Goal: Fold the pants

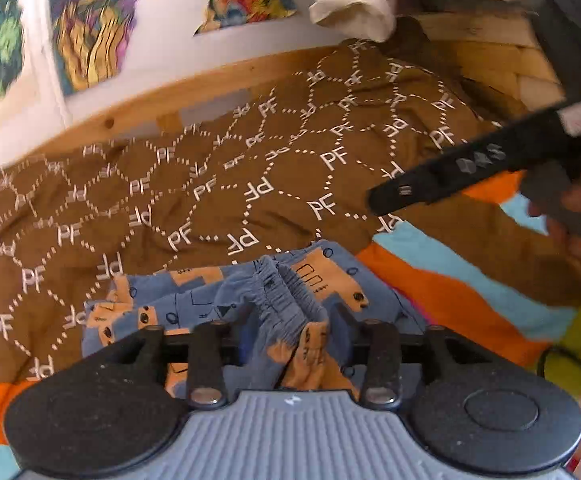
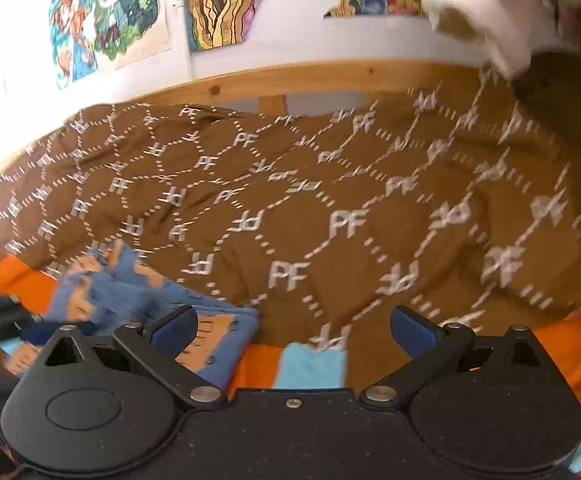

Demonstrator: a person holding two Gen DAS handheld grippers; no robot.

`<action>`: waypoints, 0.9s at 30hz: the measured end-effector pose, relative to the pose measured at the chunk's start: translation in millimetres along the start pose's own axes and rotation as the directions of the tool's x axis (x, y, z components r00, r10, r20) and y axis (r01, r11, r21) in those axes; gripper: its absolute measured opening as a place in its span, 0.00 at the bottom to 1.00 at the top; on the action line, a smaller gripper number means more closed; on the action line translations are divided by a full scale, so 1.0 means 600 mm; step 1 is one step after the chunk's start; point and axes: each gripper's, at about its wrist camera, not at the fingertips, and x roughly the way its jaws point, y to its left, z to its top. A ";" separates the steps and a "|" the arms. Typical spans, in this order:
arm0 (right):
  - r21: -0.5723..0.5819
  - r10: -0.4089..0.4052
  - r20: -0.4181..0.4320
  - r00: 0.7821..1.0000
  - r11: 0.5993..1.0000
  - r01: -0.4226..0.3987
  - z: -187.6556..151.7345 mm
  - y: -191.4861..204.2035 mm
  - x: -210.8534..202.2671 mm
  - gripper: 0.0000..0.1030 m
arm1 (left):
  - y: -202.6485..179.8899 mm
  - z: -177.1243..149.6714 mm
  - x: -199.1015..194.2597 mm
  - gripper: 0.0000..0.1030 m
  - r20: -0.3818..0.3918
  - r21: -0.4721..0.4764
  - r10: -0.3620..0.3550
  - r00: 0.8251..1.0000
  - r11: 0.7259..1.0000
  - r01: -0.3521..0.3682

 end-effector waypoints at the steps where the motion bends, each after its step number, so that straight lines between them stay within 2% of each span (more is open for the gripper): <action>1: 0.026 0.037 -0.006 0.999 0.999 -0.037 -0.005 0.001 0.008 0.99 | -0.006 -0.009 -0.006 0.53 0.013 0.025 0.016 1.000 1.000 -0.016; 5: 0.077 0.175 -0.039 0.984 0.982 -0.171 -0.017 0.020 0.035 0.99 | -0.015 -0.029 -0.011 0.55 -0.001 0.104 0.037 0.999 0.994 -0.036; 9: 0.097 0.302 -0.034 0.953 0.950 -0.297 -0.016 0.050 0.058 0.97 | -0.027 -0.038 -0.012 0.52 -0.022 0.147 0.040 0.999 0.989 -0.037; 13: 0.137 0.347 -0.030 0.937 0.930 -0.340 -0.017 0.067 0.081 0.90 | -0.033 -0.043 -0.011 0.41 -0.051 0.154 0.044 0.998 0.987 -0.036; 19: 0.181 0.363 -0.054 0.930 0.920 -0.348 -0.028 0.075 0.109 0.64 | -0.026 -0.046 -0.012 0.22 -0.067 0.138 0.032 0.997 0.990 -0.022; 20: 0.183 0.361 -0.059 0.931 0.920 -0.345 -0.030 0.076 0.112 0.57 | -0.024 -0.046 -0.011 0.19 -0.069 0.131 0.031 0.997 0.991 -0.022; 23: 0.226 0.361 -0.064 0.930 0.913 -0.339 -0.035 0.073 0.119 0.42 | -0.019 -0.045 -0.012 0.12 -0.071 0.107 0.036 0.997 0.994 -0.028; 25: 0.261 0.366 -0.061 0.929 0.904 -0.339 -0.038 0.068 0.121 0.39 | -0.015 -0.043 -0.013 0.08 -0.070 0.088 0.032 0.997 0.996 -0.025; 27: 0.271 0.360 -0.060 0.931 0.903 -0.332 -0.039 0.067 0.120 0.27 | -0.011 -0.041 -0.017 0.06 -0.065 0.074 0.028 0.997 0.997 -0.023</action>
